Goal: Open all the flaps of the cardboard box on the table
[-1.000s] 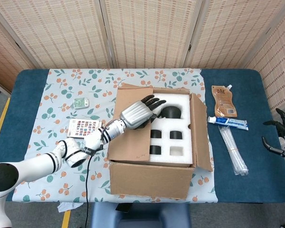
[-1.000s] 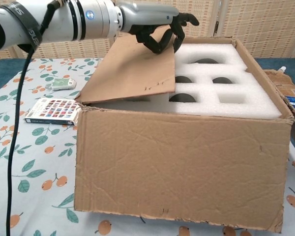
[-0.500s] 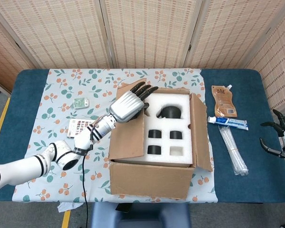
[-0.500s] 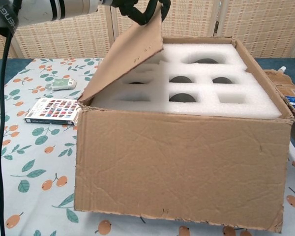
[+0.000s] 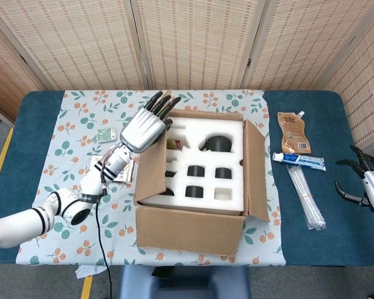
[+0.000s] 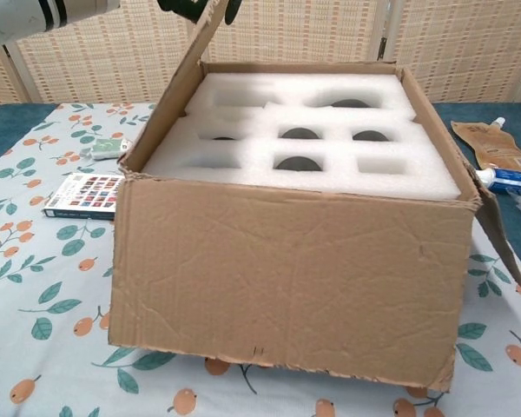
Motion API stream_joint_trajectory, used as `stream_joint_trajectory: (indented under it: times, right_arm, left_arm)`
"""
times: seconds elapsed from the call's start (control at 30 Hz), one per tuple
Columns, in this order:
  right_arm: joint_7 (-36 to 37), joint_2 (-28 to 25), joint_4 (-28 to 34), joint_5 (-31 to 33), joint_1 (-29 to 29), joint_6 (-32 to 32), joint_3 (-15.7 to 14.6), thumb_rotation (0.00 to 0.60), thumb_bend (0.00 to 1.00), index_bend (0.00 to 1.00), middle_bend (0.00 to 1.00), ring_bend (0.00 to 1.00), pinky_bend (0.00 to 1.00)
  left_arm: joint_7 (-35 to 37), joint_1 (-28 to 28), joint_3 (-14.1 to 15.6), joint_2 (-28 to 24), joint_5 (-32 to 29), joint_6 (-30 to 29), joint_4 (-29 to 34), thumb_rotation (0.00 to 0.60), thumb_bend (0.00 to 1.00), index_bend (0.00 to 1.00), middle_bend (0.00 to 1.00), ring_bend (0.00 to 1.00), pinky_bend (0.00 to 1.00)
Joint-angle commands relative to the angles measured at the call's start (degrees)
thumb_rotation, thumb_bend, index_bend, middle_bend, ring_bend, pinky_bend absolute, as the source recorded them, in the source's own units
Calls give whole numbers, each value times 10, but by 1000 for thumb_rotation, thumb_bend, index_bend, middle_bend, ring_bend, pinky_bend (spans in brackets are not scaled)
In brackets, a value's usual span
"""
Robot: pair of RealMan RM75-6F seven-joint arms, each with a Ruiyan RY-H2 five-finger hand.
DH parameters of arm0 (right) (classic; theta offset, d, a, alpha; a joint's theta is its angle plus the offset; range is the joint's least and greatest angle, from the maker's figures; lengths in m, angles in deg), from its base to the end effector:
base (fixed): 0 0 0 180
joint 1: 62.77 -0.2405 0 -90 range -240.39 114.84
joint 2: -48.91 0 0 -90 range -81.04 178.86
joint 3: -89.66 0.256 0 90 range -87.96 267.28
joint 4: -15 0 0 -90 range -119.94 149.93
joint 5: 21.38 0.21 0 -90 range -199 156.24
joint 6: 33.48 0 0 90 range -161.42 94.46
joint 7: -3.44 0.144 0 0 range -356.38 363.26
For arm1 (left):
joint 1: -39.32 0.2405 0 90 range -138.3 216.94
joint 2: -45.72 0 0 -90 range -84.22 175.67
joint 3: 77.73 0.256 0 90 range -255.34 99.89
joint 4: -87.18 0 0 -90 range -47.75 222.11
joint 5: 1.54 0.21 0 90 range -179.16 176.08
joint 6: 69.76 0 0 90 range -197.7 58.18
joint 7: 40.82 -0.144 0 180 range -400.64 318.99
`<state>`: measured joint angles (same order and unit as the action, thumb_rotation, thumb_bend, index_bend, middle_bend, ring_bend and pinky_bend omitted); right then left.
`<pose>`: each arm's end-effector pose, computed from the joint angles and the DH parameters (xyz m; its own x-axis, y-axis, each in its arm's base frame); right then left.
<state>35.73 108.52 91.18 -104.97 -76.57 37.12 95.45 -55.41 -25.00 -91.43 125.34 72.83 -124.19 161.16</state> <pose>-0.3543 -0.2509 0.2086 0.1874 -0.0844 0.9787 -0.9821 0.0056 0.1885 -0.0181 0.4401 0.0715 0.5746 -0.2272 0.7863 0.5448 -0.6107 -0.5746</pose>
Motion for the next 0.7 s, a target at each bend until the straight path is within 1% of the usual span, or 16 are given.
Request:
stream_joint_trajectory:
  times: [0.03, 0.13, 0.23, 0.37, 0.53, 0.7]
  right_arm:
    - [-2, 0, 1, 1, 0, 2, 0, 322, 477, 243, 0, 0, 0]
    - [-5, 0, 3, 2, 1, 4, 1, 320, 478, 243, 0, 0, 0]
    - [-4, 0, 4, 2, 0, 3, 0, 320, 478, 243, 0, 0, 0]
    - [-3, 1, 7, -7, -4, 0, -4, 319, 478, 244, 0, 0, 0]
    - [-3, 1, 6, -6, -3, 4, -4, 320, 478, 243, 0, 0, 0]
    - [-4, 2, 6, -8, -5, -2, -8, 321, 478, 244, 0, 0, 0]
  left_arm:
    - [8, 5, -5, -5, -7, 0, 5, 600, 1000, 474, 0, 0, 0]
    - [21, 10, -10, -9, -7, -4, 9, 600, 1000, 422, 0, 0, 0]
    - [23, 15, -10, -10, -2, -12, 5, 600, 1000, 399, 0, 0, 0]
    - [13, 23, -10, -7, -4, -20, -10, 600, 1000, 400, 0, 0, 0]
    - [-14, 34, -10, -7, -15, -30, -25, 600, 1000, 431, 0, 0, 0]
    - [-16, 48, -17, -12, -27, -44, -30, 600, 1000, 399, 0, 0, 0]
